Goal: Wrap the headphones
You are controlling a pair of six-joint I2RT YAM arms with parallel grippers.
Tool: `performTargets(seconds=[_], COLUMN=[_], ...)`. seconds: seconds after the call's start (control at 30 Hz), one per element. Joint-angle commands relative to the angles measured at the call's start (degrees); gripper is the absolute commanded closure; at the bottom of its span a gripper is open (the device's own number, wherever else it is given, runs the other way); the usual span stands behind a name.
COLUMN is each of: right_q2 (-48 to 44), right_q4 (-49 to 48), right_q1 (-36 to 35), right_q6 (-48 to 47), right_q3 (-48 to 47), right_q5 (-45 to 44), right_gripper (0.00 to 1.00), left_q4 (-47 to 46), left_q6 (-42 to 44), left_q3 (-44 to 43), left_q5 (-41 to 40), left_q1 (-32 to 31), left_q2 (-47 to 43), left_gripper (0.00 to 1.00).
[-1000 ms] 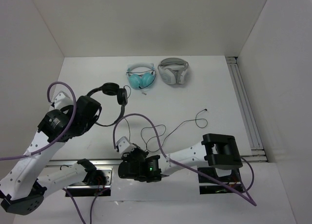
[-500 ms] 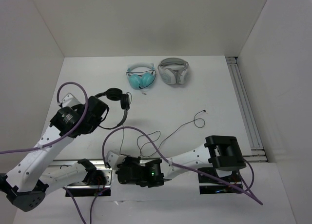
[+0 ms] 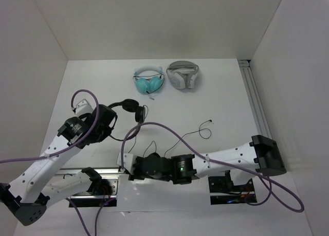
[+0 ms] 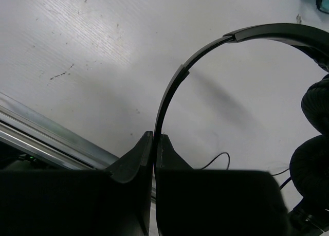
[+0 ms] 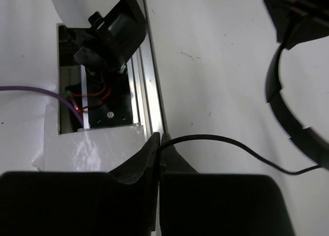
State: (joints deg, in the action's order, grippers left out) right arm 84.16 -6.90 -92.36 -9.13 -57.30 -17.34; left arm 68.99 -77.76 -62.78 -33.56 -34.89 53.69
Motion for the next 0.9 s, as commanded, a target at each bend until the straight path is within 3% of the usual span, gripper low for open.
performTargets(seconds=[0.0,0.4,0.63,0.87], right_q2=[-2.8,-4.0,-5.9,-5.9], right_q4=[2.0,10.5,13.3,13.3], right_q1=[4.9,12.6,15.1,18.4], right_q6=[-0.5,-1.5,-2.6,-1.5], right_q3=[-1.8,-7.2,-9.5,-10.1], right_q5=[10.9,19.4,20.5,27.7], right_gripper=[1.00,1.00,1.00,1.00], left_q4=[-4.9,-8.5,-9.1,-11.1], left_q6=[2.7,10.4,14.3,14.8], left_q3=[0.6,0.6,0.6,1.8], left_q5=[2.1,4.4,4.4,6.1], left_q1=[0.4,0.4,0.4,0.4], left_q2=[-0.8,2.0,2.0,2.6], left_gripper=[1.00,1.00,1.00,1.00])
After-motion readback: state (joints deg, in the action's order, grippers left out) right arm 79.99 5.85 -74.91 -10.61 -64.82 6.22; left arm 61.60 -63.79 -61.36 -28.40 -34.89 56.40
